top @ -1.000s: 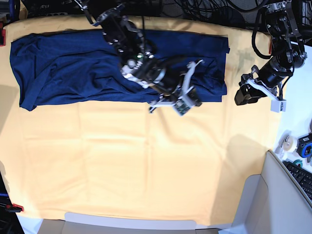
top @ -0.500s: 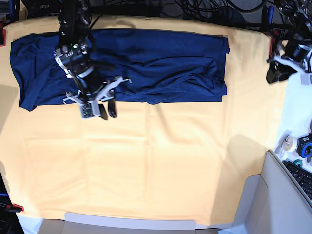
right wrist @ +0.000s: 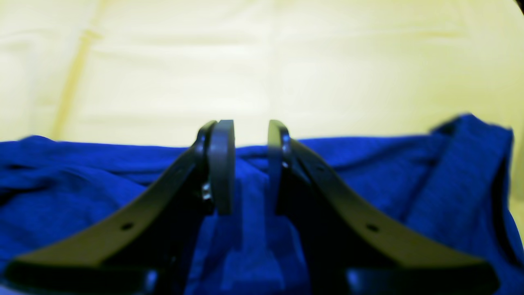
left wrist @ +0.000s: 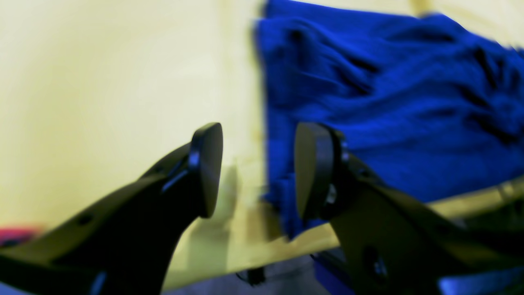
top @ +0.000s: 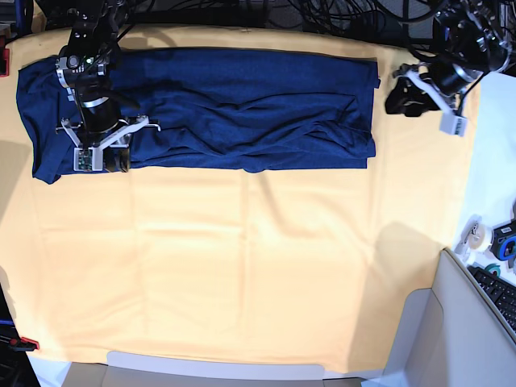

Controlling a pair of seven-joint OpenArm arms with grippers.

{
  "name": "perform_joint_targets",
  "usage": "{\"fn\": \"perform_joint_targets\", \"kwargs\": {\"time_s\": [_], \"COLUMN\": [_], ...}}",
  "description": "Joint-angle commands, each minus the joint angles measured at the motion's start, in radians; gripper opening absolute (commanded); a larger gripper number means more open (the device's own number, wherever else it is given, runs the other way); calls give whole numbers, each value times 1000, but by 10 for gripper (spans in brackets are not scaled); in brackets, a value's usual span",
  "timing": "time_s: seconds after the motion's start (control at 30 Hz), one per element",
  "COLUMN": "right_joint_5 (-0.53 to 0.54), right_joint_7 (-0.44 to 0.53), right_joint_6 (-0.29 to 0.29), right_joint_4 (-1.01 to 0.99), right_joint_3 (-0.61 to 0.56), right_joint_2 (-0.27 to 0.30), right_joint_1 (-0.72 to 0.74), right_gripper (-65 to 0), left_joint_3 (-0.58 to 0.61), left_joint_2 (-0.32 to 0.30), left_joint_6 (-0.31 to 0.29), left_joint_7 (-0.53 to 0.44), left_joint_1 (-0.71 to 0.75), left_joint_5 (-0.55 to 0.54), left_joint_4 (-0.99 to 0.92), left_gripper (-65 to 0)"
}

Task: Fold the T-shirt properly
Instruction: 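Move each gripper to the nearest end of the folded shirt strip, then grasp both ends of the folded shirt strip with both grippers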

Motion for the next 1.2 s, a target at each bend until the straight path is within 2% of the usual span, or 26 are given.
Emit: {"fn": "perform_joint_targets", "kwargs": {"time_s": [0.0,0.23,0.67,0.83,1.17], "right_joint_5": [9,11,11,11,11], "right_joint_7": [26,26,25,26,26], "right_joint_6": [5,11,12,12,12], "right_joint_4": [19,15,12,4,-8], "right_joint_3": [11,63,63,63,60], "right_joint_2": [5,5,7,5,4], "right_joint_1": [4,-16,-17,-16,-14], "right_gripper": [-502,-502,-502,-502,-502], "left_joint_3": [17,131,121,121,132], "left_joint_2": [-11,-18,-86,-80,-76], "left_joint_6": [1,1,2,2,-1], "left_joint_7": [-5,-5,-5,-5,-5], "left_joint_1": [0,-75,-158,-151,-155], "left_joint_5": [-13,-13,-12,-12,-18], "left_joint_4": [-12,-208,-241,-250,-425], "left_gripper": [-361,-284,-284,-284,-284]}}
